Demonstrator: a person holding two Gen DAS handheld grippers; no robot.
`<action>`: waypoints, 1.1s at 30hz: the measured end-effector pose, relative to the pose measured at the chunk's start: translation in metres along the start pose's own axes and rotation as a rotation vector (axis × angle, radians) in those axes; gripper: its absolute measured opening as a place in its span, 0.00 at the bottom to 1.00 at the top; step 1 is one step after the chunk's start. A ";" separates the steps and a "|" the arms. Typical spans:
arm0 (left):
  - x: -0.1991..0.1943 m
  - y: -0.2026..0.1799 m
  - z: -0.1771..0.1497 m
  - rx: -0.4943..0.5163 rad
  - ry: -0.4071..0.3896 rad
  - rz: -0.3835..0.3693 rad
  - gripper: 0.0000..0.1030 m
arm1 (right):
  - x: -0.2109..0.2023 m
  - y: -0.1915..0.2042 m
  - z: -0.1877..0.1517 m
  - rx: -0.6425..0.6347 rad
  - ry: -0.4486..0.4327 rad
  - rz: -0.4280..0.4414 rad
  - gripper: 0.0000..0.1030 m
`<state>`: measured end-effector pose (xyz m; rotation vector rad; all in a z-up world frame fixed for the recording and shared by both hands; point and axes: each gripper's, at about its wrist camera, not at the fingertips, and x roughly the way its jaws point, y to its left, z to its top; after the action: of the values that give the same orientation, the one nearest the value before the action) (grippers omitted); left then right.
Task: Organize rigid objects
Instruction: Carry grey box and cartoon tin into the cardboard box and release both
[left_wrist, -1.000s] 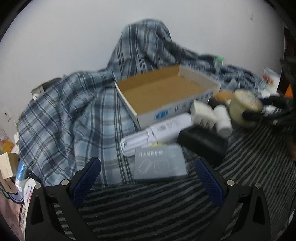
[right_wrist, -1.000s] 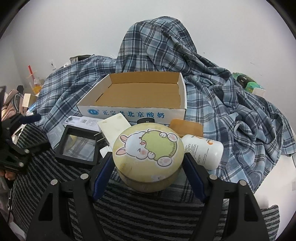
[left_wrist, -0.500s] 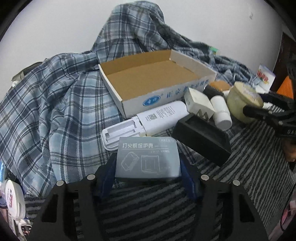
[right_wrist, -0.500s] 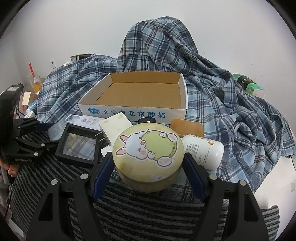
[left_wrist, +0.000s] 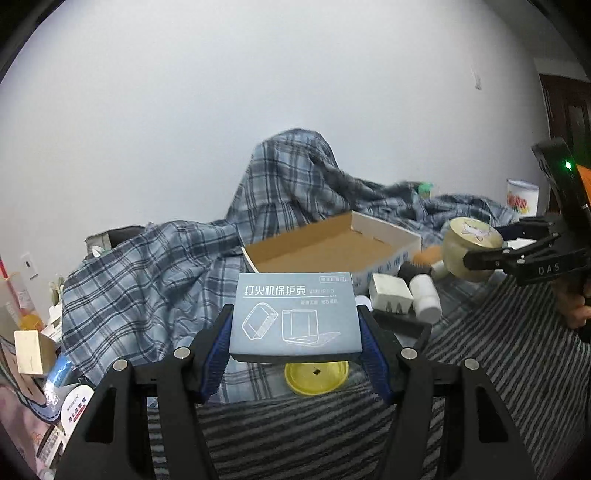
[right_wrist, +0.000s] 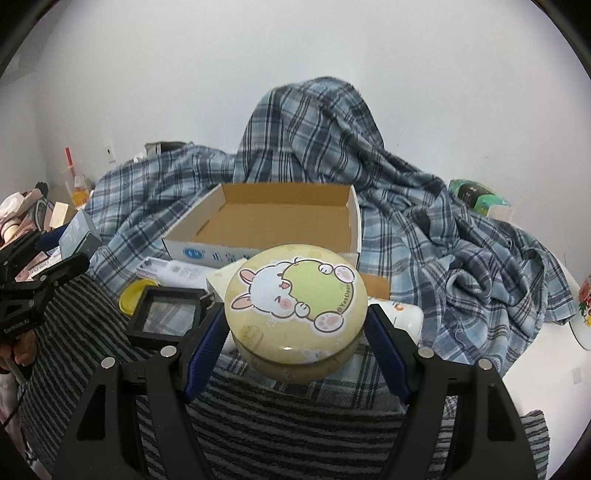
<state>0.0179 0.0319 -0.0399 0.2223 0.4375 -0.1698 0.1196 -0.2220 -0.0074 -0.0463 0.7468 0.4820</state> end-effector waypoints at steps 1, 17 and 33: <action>-0.002 0.003 0.000 -0.010 -0.013 0.003 0.63 | -0.001 -0.001 0.000 0.004 -0.003 -0.001 0.71; -0.027 0.000 0.035 -0.143 -0.083 0.028 0.63 | -0.042 0.009 0.042 -0.012 -0.176 -0.068 0.71; 0.018 -0.009 0.139 -0.145 -0.257 0.057 0.63 | -0.015 0.016 0.148 -0.036 -0.381 -0.166 0.71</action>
<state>0.0875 -0.0130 0.0732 0.0681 0.1866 -0.1086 0.1982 -0.1826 0.1134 -0.0478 0.3573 0.3316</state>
